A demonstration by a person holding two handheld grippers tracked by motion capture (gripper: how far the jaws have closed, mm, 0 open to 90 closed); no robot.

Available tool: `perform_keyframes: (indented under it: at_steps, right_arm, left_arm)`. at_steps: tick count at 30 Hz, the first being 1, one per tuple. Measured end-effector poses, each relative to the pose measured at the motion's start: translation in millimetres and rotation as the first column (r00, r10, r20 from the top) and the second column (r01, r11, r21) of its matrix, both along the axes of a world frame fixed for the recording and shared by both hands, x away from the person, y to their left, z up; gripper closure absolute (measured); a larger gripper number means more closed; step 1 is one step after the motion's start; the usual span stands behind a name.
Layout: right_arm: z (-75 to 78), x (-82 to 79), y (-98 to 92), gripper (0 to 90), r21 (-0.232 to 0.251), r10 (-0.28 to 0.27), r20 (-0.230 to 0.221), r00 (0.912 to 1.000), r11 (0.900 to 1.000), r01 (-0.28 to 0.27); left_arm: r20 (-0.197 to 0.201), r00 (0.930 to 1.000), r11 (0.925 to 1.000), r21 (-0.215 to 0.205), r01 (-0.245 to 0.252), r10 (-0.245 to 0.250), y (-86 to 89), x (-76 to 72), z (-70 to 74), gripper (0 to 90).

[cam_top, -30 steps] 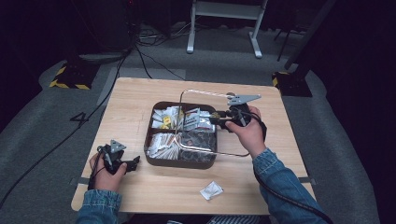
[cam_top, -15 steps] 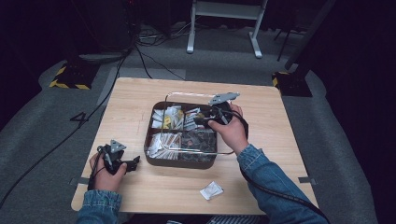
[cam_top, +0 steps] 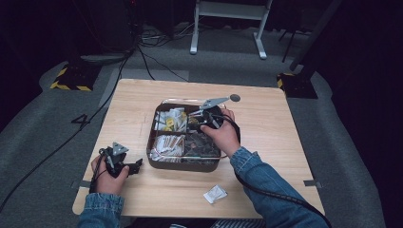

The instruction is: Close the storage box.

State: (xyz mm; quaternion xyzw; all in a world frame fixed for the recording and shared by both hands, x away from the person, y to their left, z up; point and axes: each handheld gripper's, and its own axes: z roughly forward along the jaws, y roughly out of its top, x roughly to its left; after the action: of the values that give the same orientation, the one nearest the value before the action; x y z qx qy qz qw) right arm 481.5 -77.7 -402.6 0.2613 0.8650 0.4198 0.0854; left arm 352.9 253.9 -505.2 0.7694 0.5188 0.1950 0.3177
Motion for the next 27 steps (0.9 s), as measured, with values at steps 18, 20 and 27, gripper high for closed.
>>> perform_keyframes:
  at_steps: [18,20,27]
  right_arm:
    - [-24.7,-2.9,20.3,59.1,-0.005,-0.034,-0.001,0.9994,0.999,0.034]
    - [-26.4,-3.4,22.0,59.1,-0.006,-0.038,-0.003,0.9993,0.999,0.038]
    - [-30.6,-3.8,25.0,59.1,-0.006,-0.046,-0.005,0.9989,0.999,0.046]
  left_arm:
    - [-0.001,1.0000,1.0000,0.000,0.000,0.000,0.0,0.0,0.1,15.3]
    - [-0.001,1.0000,1.0000,0.000,0.001,-0.001,0.0,0.0,0.0,15.3]
    - [0.000,1.0000,1.0000,0.000,0.000,0.000,0.0,0.0,0.0,15.3]
